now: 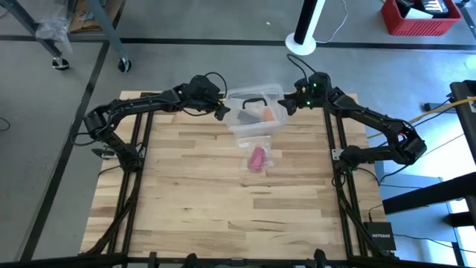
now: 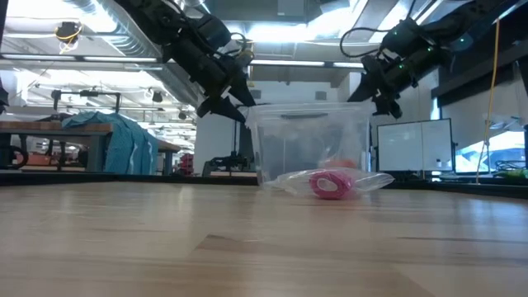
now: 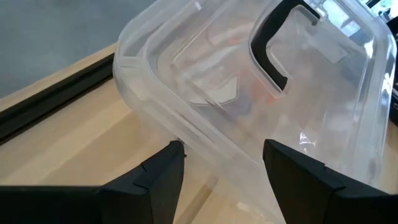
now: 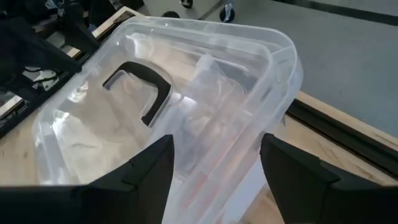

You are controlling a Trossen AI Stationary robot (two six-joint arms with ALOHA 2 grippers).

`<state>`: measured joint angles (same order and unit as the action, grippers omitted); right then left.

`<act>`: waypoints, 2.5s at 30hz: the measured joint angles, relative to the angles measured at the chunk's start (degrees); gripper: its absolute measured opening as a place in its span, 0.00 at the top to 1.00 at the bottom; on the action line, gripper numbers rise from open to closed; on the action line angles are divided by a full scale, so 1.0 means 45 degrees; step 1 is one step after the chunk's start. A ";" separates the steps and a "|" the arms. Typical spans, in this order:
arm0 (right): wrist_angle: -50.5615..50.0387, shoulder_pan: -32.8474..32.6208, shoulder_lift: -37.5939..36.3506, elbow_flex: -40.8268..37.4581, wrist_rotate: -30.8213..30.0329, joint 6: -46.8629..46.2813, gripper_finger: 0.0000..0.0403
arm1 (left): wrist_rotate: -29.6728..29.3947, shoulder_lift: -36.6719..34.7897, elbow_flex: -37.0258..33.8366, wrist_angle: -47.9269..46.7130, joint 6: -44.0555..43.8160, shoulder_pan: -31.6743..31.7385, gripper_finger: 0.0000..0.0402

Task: Roll bandage
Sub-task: Open the transparent bin

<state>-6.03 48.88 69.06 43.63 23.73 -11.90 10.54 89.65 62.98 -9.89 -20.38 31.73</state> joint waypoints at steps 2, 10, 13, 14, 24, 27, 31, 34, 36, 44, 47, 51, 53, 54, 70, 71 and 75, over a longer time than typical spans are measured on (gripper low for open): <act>-0.0092 0.0000 -0.0005 0.0086 0.0021 -0.0011 0.41 | 0.0010 -0.0010 0.0000 0.0026 0.0008 -0.0005 0.48; -0.1406 0.0000 -0.0402 0.0744 0.0246 -0.0454 0.41 | 0.0111 -0.0015 0.0005 0.0104 0.0194 -0.0005 0.48; -0.1933 -0.0027 -0.0655 0.0962 0.0411 -0.0590 0.41 | 0.0112 -0.0015 0.0024 0.0008 0.0226 0.0000 0.48; -0.2013 -0.0031 -0.0690 0.1026 0.0416 -0.0593 0.41 | 0.0098 -0.0015 0.0028 0.0024 0.0231 0.0000 0.48; -0.3214 -0.0058 -0.0661 0.1144 0.0663 -0.0632 0.41 | -0.0005 -0.0035 0.0068 0.0089 0.0308 -0.0005 0.48; -0.2847 -0.0044 -0.0661 0.1144 0.1207 -0.0641 0.41 | -0.0147 -0.0035 0.0068 0.0026 0.0296 0.0010 0.48; -0.2558 -0.0034 -0.0666 0.1139 0.2051 -0.0633 0.41 | -0.0248 -0.0035 0.0049 -0.0105 0.0448 0.0021 0.48; -0.2328 -0.0024 -0.0676 0.1139 0.2503 -0.0615 0.41 | -0.0339 -0.0035 0.0049 -0.0126 0.0519 0.0029 0.48; -0.2168 -0.0024 -0.0676 0.1139 0.2540 -0.0553 0.41 | -0.0367 -0.0035 0.0045 -0.0137 0.0534 0.0029 0.48; -0.1580 -0.0024 -0.0681 0.1139 0.2613 -0.0650 0.41 | -0.0602 -0.0035 0.0044 -0.0289 0.0637 0.0029 0.48; -0.1600 -0.0044 -0.0671 0.1139 0.1686 -0.1033 0.41 | -0.0764 -0.0035 0.0044 -0.0268 0.0782 0.0019 0.48; -0.1542 -0.0044 -0.0647 0.1139 0.1508 -0.1270 0.41 | -0.0762 -0.0035 0.0044 -0.0218 0.0913 -0.0005 0.48; -0.1492 -0.0044 -0.0651 0.1139 0.1816 -0.1282 0.41 | -0.0785 -0.0035 0.0044 -0.0224 0.0913 -0.0005 0.48; -0.1491 -0.0044 -0.0651 0.1139 0.1969 -0.1292 0.41 | -0.0813 -0.0035 0.0044 -0.0228 0.0913 0.0000 0.48; -0.2686 -0.0350 -0.0467 0.1115 0.0534 -0.0682 0.41 | -0.0875 -0.0040 0.0058 0.0109 0.1399 -0.0304 0.48; -0.2549 -0.0464 -0.0474 0.1115 0.0528 -0.0664 0.41 | -0.0928 -0.0040 0.0057 0.0060 0.1394 -0.0323 0.48; -0.2075 -0.0971 -0.0496 0.1115 0.0507 -0.0676 0.41 | -0.1130 -0.0040 0.0044 -0.0238 0.1399 -0.0314 0.48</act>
<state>-15.37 44.51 66.83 48.64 26.01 -14.94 5.46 89.47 63.18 -10.96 -14.09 30.31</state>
